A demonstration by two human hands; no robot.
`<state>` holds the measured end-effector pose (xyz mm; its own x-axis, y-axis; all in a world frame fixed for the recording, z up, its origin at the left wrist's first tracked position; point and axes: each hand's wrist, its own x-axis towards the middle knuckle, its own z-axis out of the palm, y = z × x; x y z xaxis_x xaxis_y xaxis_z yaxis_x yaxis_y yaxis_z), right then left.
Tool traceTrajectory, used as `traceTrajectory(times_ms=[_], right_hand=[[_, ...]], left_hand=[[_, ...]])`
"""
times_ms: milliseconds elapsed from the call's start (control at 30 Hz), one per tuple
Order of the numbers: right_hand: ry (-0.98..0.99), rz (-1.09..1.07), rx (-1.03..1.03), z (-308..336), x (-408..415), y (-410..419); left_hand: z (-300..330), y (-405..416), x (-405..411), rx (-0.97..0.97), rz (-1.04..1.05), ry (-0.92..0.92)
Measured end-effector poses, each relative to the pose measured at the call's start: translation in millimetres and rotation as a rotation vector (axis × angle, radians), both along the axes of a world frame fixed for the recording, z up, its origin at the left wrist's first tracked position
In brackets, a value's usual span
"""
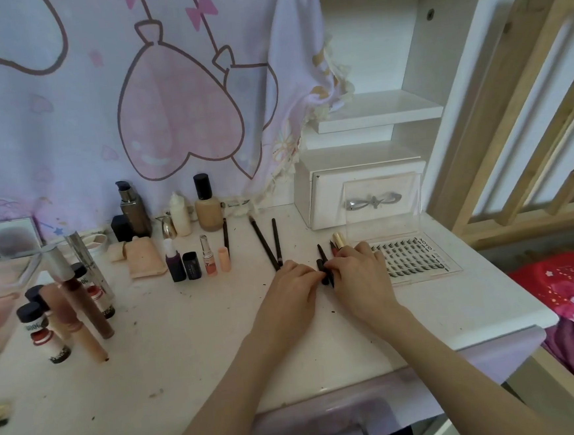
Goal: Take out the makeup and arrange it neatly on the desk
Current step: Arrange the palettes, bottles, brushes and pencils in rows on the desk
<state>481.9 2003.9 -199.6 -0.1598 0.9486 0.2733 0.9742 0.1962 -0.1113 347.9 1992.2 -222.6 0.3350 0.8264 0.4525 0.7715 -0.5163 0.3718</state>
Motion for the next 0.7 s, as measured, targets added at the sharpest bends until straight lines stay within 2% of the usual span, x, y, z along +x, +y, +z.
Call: traceTrajectory(times_ms=[233,400,700], right_hand=[[0.23,0.028,0.168,1.1,-11.0,0.5],[0.131,0.127,0.059,6.2,-41.5,20.0],[0.319,0.007,-0.227,14.0,-83.6,72.6]], left_hand=[[1.7,-17.7,-32.6,0.052,0.142,0.036],[-2.4,-20.5,-61.4,-0.076,0.269,0.115],[-10.1,-18.9,-60.1,-0.169,0.311,0.258]])
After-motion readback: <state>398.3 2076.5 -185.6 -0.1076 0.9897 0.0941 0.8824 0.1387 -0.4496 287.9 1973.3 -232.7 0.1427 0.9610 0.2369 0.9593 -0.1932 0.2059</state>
